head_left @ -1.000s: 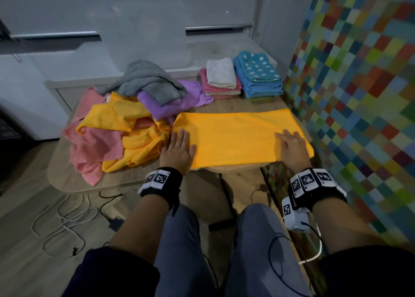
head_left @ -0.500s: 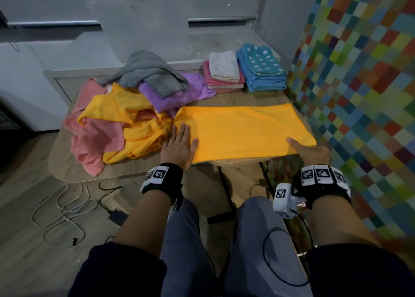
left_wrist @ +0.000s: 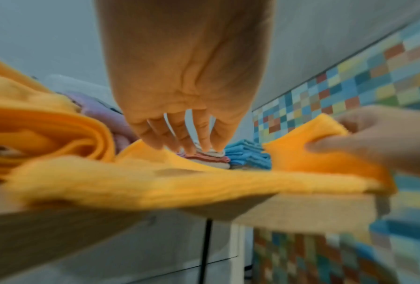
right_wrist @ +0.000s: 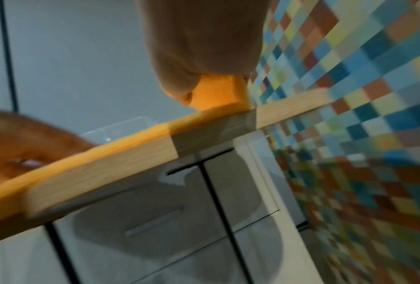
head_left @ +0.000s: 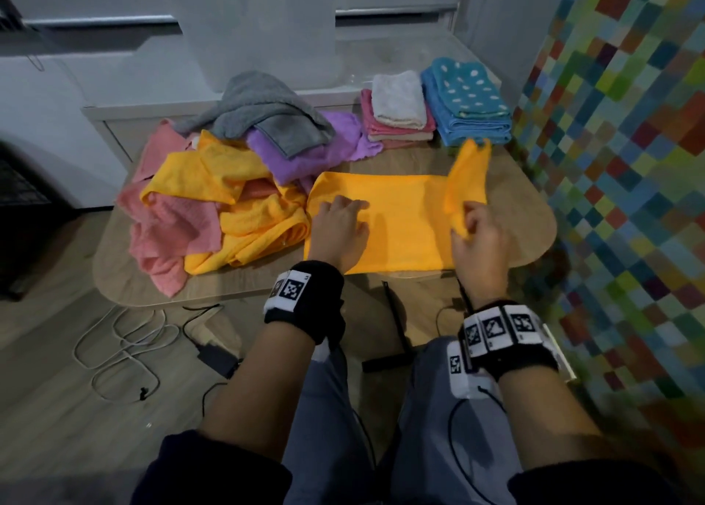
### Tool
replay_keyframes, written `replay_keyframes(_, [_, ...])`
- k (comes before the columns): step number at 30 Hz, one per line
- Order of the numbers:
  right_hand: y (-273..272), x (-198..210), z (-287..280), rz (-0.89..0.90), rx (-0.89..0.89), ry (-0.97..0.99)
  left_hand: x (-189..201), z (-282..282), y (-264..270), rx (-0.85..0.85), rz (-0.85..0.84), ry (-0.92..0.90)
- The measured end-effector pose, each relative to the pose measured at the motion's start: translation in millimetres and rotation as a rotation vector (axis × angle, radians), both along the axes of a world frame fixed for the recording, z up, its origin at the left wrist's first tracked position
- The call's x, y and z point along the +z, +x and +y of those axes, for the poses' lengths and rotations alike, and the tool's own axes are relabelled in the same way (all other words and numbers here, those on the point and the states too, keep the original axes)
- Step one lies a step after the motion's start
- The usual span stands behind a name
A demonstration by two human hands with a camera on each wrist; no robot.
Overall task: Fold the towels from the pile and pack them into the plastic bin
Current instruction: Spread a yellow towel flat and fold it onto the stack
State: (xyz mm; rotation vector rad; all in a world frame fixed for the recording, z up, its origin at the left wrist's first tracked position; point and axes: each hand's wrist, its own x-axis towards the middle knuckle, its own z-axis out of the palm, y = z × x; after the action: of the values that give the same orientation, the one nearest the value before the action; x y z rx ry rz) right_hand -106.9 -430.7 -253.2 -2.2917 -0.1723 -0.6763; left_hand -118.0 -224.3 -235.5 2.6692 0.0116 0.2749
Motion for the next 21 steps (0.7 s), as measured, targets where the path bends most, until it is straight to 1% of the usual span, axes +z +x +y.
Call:
replay_keyframes(2, [-5.7,-7.9,18.9,0.018,0.163,-0.028,4.3,-14.6,3.4,-0.055,0.091,-0.366])
replay_keyframes(3, [-9.1,-11.9,26.4,0.038,0.216,-0.059,4.4,-21.1,4.2,-0.050,0.138,-0.486])
replay_keyframes(4, [-10.6,-17.2,31.3,0.053,0.253,-0.094,3.2,-26.5,4.5,-0.031,0.151,-0.531])
replay_keyframes(8, [-10.9,-22.4,32.1,0.082,0.277,-0.146,-5.1,-35.5,5.5,0.013,0.082,-0.529])
replay_keyframes(13, [-14.5,-23.1,28.8,0.034,0.334,-0.061,-13.3,-37.7,7.9,0.020,-0.005,-0.472])
replay_keyframes(15, [-18.0,-27.3,28.4,0.036,0.340,-0.112,-16.9,-37.5,7.3,0.034,-0.027,-0.462])
replay_keyframes(18, [-17.2,-31.3,27.4,0.041,0.339,-0.226,-17.2,-40.9,4.9,0.045,-0.025,-0.436])
replay_keyframes(20, [-15.9,-27.1,27.4,0.057,0.348,-0.237,-14.3,-45.0,3.8,0.047,0.006,-0.368])
replay_keyframes(21, [-16.1,-24.1,27.1,0.080,0.362,-0.211,-11.6,-46.4,3.4,0.055,0.016,-0.345])
